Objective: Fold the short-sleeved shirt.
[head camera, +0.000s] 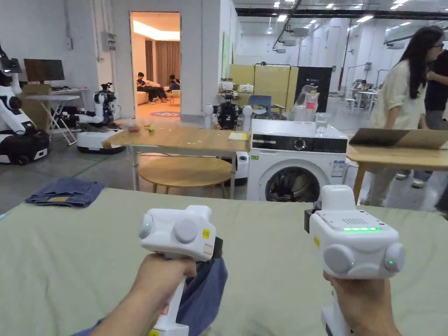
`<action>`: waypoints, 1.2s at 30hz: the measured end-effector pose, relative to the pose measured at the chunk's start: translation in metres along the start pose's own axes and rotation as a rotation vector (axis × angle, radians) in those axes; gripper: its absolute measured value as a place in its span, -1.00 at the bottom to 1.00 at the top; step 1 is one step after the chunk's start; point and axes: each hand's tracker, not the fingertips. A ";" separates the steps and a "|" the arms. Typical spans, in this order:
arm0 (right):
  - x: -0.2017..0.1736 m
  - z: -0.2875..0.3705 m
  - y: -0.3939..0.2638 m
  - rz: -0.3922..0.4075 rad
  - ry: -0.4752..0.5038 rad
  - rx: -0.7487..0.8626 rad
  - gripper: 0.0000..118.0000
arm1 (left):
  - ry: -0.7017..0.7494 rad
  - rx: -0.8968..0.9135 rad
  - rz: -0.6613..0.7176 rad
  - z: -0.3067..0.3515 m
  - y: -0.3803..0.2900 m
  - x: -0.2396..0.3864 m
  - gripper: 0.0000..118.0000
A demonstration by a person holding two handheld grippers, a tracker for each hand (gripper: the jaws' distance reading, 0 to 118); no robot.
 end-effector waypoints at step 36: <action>0.066 0.027 -0.053 -0.072 -0.056 -0.116 -1.00 | 0.310 0.082 -0.094 0.039 -0.045 -0.031 0.63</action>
